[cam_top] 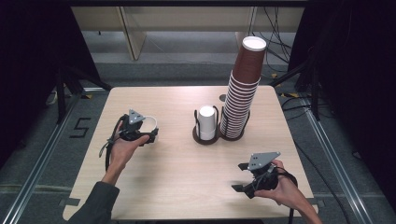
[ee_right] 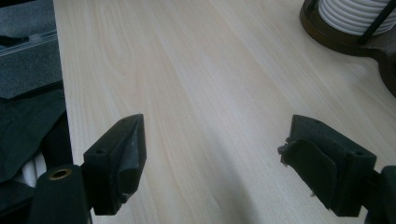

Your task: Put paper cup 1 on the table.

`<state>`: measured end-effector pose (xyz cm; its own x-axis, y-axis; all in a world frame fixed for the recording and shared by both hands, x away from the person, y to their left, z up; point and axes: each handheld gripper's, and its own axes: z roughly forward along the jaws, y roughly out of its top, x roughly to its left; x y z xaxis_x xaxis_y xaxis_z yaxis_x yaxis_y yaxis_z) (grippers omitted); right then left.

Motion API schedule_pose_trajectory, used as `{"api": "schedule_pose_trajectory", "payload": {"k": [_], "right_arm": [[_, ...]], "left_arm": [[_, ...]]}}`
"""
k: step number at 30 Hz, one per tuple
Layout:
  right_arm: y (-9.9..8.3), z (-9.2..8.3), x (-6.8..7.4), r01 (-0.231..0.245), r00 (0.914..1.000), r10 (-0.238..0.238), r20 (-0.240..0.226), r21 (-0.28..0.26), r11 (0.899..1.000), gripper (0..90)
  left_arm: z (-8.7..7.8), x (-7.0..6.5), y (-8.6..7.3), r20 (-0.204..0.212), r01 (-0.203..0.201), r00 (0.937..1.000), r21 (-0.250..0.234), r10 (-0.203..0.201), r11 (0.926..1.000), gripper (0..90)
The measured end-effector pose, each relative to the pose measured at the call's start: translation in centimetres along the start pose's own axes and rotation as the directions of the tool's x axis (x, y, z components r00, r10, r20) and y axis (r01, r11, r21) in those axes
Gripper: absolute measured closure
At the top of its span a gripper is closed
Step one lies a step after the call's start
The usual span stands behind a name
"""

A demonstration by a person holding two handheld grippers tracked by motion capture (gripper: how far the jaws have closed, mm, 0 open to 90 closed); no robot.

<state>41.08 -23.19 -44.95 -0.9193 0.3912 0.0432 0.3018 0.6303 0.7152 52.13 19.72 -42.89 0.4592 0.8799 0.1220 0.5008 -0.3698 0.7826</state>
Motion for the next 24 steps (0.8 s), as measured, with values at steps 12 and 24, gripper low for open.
{"api": "schedule_pose_trajectory", "payload": {"k": [12,24], "right_arm": [[-0.1,0.0,-0.2,0.011,0.9999,-0.011,0.005,0.004,1.0,21.0],[-0.1,0.0,-0.2,0.011,0.9999,-0.011,0.002,0.005,1.0,20.9]], "left_arm": [[2.8,1.7,-0.1,-0.042,0.025,0.9988,0.03,-0.024,0.9992,21.8],[4.7,1.4,-0.6,-0.046,0.024,0.9987,0.034,-0.022,0.9991,16.2]]}}
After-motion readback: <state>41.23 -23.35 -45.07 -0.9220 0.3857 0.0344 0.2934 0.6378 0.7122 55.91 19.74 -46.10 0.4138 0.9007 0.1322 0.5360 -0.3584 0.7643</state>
